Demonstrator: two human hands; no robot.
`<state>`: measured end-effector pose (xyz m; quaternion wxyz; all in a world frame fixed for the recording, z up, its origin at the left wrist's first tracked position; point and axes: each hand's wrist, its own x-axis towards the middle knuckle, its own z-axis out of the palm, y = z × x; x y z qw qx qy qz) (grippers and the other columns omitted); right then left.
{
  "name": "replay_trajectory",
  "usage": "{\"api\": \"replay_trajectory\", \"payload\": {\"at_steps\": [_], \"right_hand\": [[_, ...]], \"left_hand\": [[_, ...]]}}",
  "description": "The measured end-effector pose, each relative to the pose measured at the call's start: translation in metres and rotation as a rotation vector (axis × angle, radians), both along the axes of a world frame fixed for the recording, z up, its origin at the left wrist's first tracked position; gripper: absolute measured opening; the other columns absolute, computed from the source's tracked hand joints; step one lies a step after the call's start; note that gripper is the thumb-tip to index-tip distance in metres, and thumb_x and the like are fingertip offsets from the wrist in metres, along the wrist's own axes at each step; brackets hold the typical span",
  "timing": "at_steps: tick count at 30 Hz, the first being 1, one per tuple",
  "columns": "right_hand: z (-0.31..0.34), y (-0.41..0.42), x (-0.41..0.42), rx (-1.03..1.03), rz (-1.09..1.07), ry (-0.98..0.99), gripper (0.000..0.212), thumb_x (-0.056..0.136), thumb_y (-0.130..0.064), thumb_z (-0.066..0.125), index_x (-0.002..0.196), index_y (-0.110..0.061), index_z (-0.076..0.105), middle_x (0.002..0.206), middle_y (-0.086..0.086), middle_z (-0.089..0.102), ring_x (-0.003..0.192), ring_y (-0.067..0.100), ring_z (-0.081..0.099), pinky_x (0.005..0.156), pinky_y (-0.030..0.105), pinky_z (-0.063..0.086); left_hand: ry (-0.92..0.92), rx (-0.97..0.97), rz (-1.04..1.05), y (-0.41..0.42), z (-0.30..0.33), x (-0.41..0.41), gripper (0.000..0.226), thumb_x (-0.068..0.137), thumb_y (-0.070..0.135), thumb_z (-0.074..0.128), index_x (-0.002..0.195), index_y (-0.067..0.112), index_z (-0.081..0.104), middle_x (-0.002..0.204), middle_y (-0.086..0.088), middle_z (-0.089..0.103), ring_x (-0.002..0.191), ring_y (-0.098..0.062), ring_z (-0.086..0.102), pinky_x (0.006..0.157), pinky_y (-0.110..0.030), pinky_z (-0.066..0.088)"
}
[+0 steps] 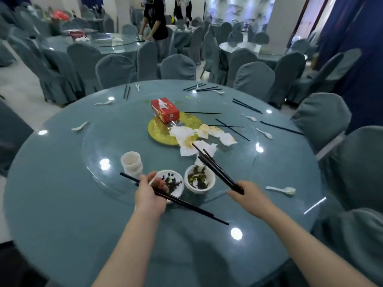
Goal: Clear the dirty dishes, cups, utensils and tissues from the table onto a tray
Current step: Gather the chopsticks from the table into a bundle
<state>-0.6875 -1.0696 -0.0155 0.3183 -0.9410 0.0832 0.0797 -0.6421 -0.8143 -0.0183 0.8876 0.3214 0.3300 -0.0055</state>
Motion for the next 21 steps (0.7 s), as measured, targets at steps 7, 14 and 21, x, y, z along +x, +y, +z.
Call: {"api": "replay_trajectory", "payload": {"at_steps": [7,14,21], "right_hand": [[-0.018,-0.098,-0.080,0.142,-0.112,0.083,0.025,0.095,-0.032,0.049,0.079,-0.016,0.059,0.070,-0.003,0.067,0.054,0.009,0.051,0.052,0.024,0.038],[-0.023,-0.139,-0.136,0.286,-0.251,0.067,0.023,0.094,-0.025,0.044,0.072,-0.020,0.042,0.057,-0.005,0.038,0.051,0.013,0.034,0.051,0.026,0.028],[0.001,-0.156,-0.175,0.098,-0.283,-0.042,0.024,0.098,-0.031,0.046,0.093,-0.009,0.057,0.086,0.007,0.062,0.079,0.023,0.057,0.066,0.033,0.042]], "left_hand": [[0.026,-0.240,0.060,-0.094,-0.010,-0.066,0.039,0.103,0.027,0.030,0.073,0.015,0.052,0.041,0.004,0.048,0.033,-0.007,0.044,0.051,-0.020,0.030],[0.044,-0.318,0.032,-0.161,-0.005,-0.118,0.050,0.104,0.036,0.026,0.066,0.016,0.053,0.047,0.004,0.053,0.042,-0.008,0.048,0.054,-0.020,0.037],[-0.009,-0.288,-0.089,-0.180,0.015,-0.132,0.041,0.103,0.027,0.030,0.067,0.018,0.046,0.049,0.007,0.048,0.034,-0.008,0.045,0.052,-0.019,0.033]]}}
